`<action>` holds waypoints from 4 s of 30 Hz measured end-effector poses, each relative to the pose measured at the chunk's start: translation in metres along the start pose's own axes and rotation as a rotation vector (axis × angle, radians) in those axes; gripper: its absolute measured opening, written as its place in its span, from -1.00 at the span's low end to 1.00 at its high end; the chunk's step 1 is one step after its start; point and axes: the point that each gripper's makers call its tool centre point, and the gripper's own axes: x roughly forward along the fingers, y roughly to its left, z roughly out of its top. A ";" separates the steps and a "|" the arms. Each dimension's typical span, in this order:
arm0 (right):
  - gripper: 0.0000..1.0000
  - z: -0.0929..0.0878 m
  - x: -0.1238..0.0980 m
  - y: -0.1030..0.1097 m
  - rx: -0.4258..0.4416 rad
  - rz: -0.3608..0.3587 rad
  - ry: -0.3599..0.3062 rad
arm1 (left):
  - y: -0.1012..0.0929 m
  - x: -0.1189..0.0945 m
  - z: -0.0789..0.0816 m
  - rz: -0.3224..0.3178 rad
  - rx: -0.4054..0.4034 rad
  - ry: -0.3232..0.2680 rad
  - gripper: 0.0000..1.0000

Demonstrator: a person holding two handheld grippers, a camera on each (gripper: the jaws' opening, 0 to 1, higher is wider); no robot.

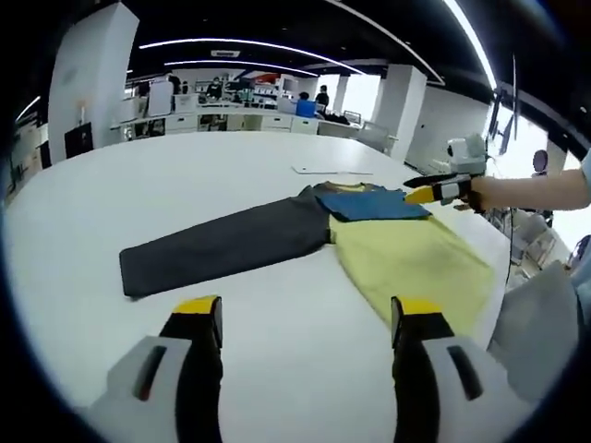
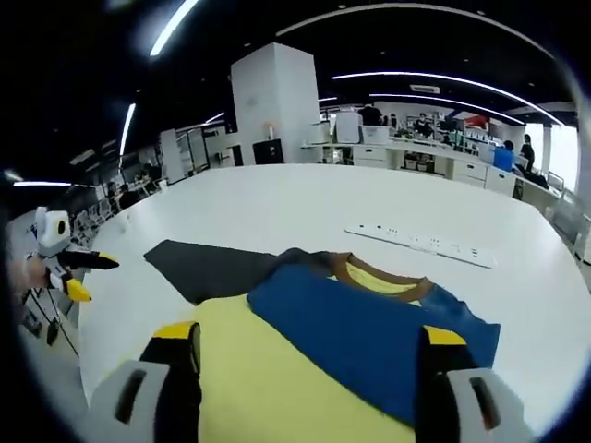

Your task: Fold the garment on the visible template until the final outline fits inside the template.

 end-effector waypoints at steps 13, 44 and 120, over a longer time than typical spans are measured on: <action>0.92 -0.039 -0.068 -0.013 0.065 -0.096 0.000 | 0.075 0.001 0.009 0.111 -0.044 0.012 0.39; 0.88 -0.083 -0.169 -0.036 0.220 -0.292 -0.038 | 0.171 0.013 -0.018 0.353 -0.294 0.059 -0.58; 0.84 -0.173 -0.197 -0.078 0.274 -0.106 -0.055 | -0.271 0.297 0.154 -0.270 -0.041 -0.055 -1.00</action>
